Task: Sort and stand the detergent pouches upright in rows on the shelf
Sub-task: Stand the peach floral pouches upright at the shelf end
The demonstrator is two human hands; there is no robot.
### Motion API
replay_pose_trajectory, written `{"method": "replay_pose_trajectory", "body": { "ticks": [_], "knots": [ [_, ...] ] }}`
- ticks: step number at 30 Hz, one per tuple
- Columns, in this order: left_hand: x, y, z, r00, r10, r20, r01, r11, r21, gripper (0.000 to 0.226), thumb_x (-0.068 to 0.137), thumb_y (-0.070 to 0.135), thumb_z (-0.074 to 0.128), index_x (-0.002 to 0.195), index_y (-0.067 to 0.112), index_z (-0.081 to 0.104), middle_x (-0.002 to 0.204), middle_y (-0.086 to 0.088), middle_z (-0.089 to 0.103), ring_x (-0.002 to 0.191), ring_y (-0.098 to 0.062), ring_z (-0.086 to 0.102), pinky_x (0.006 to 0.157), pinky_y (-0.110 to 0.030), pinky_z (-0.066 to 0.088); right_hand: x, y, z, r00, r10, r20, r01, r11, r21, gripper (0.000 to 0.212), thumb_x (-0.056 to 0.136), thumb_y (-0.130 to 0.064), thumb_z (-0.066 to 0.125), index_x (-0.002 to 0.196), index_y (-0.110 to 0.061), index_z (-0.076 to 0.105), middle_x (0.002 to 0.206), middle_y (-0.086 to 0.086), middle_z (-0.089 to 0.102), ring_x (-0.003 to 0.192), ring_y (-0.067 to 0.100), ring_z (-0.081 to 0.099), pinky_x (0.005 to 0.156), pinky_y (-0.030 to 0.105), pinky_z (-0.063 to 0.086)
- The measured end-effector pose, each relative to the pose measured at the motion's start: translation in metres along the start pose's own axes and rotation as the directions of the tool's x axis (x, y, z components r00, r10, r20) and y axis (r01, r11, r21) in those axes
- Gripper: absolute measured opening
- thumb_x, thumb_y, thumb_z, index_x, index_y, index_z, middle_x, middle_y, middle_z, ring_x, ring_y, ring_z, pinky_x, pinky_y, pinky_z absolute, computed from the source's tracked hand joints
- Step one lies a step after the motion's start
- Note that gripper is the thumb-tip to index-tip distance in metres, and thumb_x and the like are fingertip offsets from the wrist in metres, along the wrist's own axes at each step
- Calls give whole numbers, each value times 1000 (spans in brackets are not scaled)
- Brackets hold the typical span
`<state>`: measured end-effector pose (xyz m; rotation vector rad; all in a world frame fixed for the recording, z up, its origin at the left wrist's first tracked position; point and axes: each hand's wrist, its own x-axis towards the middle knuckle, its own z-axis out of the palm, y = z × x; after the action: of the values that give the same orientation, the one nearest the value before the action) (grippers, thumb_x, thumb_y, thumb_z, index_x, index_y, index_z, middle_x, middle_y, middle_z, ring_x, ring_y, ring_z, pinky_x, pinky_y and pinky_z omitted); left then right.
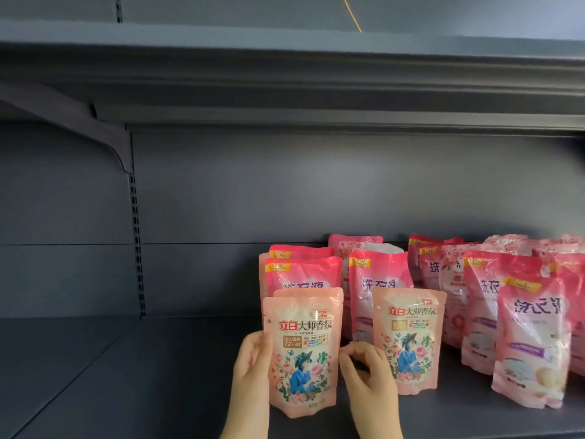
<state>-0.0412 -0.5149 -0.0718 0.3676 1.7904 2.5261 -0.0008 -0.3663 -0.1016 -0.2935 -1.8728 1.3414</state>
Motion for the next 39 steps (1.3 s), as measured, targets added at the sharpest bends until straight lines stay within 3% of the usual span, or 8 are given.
{"method": "replay_pose_trajectory", "body": {
  "ticks": [9,14,19,23,26,30,33,39],
  "knots": [
    [6,3,-4,998,-21,58,16,996,83,32,84,35,58,98,6,62,96,-2,73,104,-19,65,96,-41,49,6,3,-4,993,70,94,-67,997,-34,21,92,-4,54,84,-23,60,91,-3,67,89,14,64,81,34,55],
    [14,11,-14,990,6,144,-43,965,260,22,96,27,52,95,10,65,96,5,73,103,-11,65,99,-35,47,8,-3,-13,971,-22,237,62,985,-160,22,88,-5,57,84,-26,59,100,-10,59,92,4,60,72,13,48],
    [10,6,-9,990,29,141,-64,965,256,23,97,29,49,99,13,65,96,8,73,97,-4,66,79,-20,49,7,3,-8,968,-82,239,148,950,-275,17,88,-14,65,76,-23,57,102,-16,53,93,4,57,85,23,53],
    [8,5,-10,989,102,105,-133,923,362,24,97,33,47,94,17,65,93,8,71,90,-1,65,67,-13,48,11,-6,-11,958,-76,276,175,918,-356,26,91,-18,63,69,-26,50,98,-16,49,87,1,53,73,11,46],
    [8,1,-15,978,194,75,-207,870,448,17,96,31,50,97,21,64,104,9,63,97,-2,60,74,-14,45,11,-8,-14,946,-90,311,222,880,-419,26,92,-22,61,69,-25,50,93,-10,50,80,7,54,72,18,46],
    [13,8,-20,952,285,116,-299,768,566,14,96,28,52,101,21,63,106,8,57,95,-3,58,67,-10,41,15,-13,-22,929,-33,369,220,850,-478,21,93,-29,56,80,-14,60,83,-1,64,77,16,61,71,32,51],
    [15,18,-22,920,342,190,-378,653,657,12,96,36,48,94,30,57,101,12,58,90,-2,58,66,-14,44,21,-23,-31,914,-49,402,281,792,-542,22,94,-36,52,86,-17,58,84,-4,65,76,14,61,67,30,50],
    [10,38,-26,868,292,402,-418,-6,908,27,98,52,28,107,33,45,90,14,60,69,-3,57,50,-16,40,26,-35,-36,844,-94,528,487,549,-680,32,99,-43,38,82,-17,44,83,-1,56,70,22,54,61,33,45]
  ]
}}
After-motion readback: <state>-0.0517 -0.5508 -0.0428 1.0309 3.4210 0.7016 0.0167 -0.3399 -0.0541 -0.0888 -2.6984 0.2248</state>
